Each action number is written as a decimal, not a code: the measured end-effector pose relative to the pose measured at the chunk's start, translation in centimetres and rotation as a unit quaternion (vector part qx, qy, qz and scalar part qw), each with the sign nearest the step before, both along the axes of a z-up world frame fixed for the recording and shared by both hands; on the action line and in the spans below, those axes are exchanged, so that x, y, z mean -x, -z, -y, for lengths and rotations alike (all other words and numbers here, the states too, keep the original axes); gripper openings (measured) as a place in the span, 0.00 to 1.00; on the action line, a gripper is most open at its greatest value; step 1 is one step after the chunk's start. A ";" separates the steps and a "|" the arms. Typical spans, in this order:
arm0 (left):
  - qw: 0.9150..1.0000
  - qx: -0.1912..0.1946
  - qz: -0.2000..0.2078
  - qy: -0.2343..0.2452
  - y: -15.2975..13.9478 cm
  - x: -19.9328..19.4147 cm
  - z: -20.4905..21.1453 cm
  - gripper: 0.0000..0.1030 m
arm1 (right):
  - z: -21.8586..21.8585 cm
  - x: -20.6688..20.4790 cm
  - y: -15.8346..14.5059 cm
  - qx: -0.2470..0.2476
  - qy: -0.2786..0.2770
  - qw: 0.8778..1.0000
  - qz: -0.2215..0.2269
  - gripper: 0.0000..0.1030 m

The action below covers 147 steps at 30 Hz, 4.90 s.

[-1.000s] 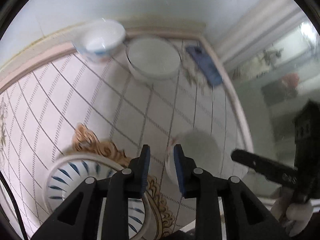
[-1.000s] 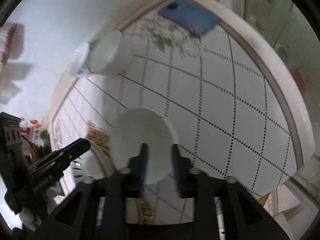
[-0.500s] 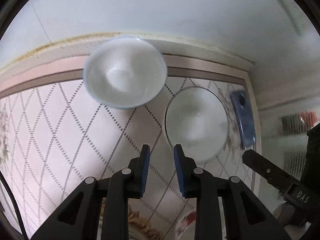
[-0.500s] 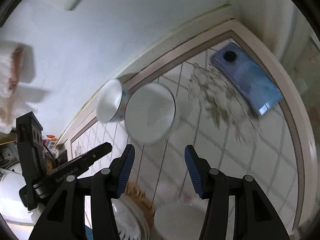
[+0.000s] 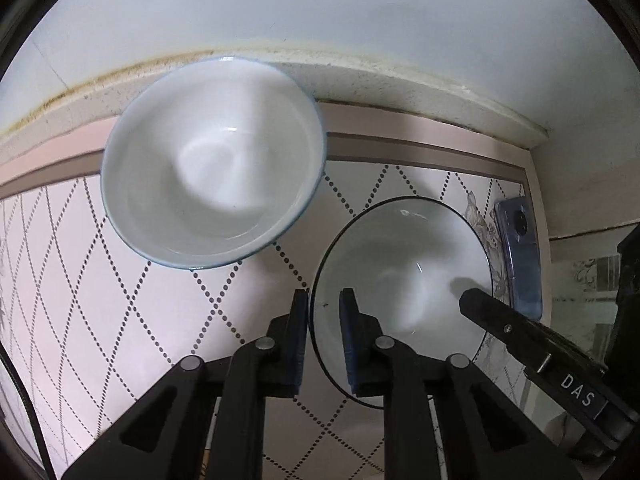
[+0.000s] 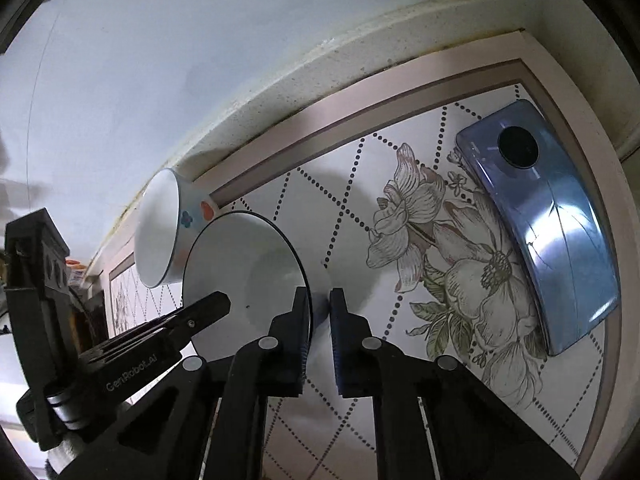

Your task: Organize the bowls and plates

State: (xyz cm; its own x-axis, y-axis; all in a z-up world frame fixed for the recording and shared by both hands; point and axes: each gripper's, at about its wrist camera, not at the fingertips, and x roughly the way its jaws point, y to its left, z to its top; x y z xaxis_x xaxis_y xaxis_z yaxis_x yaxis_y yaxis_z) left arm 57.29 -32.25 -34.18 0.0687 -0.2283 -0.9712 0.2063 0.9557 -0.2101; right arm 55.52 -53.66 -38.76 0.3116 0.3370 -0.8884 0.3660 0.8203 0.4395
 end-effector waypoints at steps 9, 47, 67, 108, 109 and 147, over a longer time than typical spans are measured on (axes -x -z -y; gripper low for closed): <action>0.999 -0.001 0.024 0.026 -2.6 1.8 0.6 0.13 | -0.2 2.4 -2.2 0.009 0.001 1.000 0.013 0.11; 0.992 -0.001 0.040 0.120 -7.1 17.6 -0.6 0.13 | -3.3 21.8 -7.4 -0.016 -0.021 0.999 0.018 0.11; 0.991 -0.033 0.050 0.123 -5.4 19.3 -1.1 0.13 | -4.2 22.6 -5.6 -0.017 -0.043 0.999 0.011 0.11; 0.997 -0.010 0.000 -0.080 -2.1 -8.5 -8.5 0.25 | -4.4 -6.7 -4.4 -0.089 -0.054 0.994 0.032 0.55; 0.997 -0.010 -0.007 -0.081 -1.6 -8.8 -8.5 0.25 | -4.7 -7.6 -3.6 -0.086 -0.054 0.995 0.024 0.55; 0.998 -0.040 0.042 0.000 -3.4 -2.9 -6.1 0.11 | -9.9 -7.4 -2.2 -0.014 -0.090 0.996 0.004 0.15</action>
